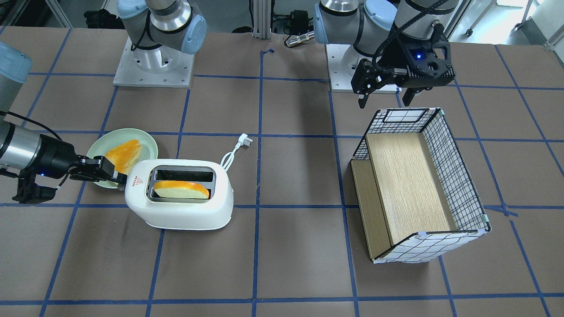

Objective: Press toaster with right arm
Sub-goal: 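Press the toaster lever down with the right gripper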

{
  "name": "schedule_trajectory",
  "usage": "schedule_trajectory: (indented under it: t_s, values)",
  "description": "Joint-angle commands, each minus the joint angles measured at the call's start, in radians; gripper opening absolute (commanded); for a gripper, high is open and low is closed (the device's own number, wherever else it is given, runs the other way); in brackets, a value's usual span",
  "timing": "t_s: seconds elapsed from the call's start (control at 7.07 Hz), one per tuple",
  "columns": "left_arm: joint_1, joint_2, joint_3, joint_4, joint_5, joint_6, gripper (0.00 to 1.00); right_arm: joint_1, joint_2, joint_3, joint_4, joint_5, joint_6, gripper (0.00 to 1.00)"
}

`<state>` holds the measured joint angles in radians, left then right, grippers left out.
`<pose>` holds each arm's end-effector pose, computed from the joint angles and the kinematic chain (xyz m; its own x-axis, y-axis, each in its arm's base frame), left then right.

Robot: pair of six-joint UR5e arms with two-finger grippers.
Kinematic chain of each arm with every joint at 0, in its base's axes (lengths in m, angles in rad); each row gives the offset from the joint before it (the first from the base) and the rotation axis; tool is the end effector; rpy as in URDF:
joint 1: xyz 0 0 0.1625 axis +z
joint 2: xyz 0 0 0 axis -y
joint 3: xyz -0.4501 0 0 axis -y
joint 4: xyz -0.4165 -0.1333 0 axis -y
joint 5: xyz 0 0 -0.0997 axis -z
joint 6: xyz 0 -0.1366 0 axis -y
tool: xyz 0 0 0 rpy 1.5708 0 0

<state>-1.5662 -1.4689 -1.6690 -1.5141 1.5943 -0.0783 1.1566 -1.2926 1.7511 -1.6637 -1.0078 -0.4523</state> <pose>-0.1279 -0.4791 0.4815 -0.9963 -0.0841 -0.0187 -0.0828 0.9946 -0.0620 -0.0321 -0.5855 0.2674 -0.7915 0.0896 -0.6046 0.0333 0.9940 0.1037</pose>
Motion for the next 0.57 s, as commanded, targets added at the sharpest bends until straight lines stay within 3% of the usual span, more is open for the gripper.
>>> schedule_trajectory:
  t_s: [0.0,0.42]
  values:
    - [0.000,0.001,0.000,0.000,0.001,0.000,1.00,0.000,0.024,0.002,-0.054,0.005,0.003,0.00]
    - [0.000,0.001,0.000,0.000,0.000,0.000,1.00,0.000,0.029,0.002,-0.079,0.005,0.010,0.00]
